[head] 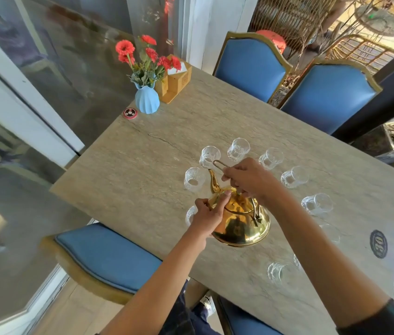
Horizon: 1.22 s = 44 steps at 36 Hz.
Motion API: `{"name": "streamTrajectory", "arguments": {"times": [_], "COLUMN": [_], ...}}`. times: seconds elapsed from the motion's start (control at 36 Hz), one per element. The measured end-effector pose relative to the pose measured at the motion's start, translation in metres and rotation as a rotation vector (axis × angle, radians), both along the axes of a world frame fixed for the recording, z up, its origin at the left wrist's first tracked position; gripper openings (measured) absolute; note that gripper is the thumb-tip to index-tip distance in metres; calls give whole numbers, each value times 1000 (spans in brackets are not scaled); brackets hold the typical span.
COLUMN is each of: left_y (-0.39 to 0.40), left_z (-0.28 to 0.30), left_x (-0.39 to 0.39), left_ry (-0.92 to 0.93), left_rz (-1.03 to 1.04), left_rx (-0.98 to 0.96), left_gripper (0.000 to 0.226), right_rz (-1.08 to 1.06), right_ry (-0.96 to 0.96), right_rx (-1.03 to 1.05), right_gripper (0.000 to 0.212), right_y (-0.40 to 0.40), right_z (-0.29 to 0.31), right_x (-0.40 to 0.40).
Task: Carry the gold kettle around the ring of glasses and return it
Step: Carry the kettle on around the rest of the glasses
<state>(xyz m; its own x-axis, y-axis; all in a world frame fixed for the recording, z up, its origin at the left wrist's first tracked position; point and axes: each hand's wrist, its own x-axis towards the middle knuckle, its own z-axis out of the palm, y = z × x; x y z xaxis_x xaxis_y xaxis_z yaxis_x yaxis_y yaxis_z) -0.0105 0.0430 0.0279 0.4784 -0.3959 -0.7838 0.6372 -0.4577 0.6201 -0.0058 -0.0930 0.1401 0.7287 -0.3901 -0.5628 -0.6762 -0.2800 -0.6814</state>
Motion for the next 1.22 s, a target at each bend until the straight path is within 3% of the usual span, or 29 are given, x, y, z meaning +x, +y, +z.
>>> {"name": "streamTrajectory", "arguments": {"times": [0.33,0.94,1.22], "left_y": [2,-2,-3], "left_z": [2,0,4], "left_x": [-4,-8,-13], "left_ry": [37,104,138], "left_rz": [19,42,80], "left_rx": [-2,-18,-42], "left_gripper": [96,97,107], "right_rz": [5,31,63], "right_ry": [34,67,72], "right_rx": [23,3,-36], "right_gripper": [30,30,30], "right_y": [4,2,2], "right_z": [3,3,7], "right_x": [9,10,8]}}
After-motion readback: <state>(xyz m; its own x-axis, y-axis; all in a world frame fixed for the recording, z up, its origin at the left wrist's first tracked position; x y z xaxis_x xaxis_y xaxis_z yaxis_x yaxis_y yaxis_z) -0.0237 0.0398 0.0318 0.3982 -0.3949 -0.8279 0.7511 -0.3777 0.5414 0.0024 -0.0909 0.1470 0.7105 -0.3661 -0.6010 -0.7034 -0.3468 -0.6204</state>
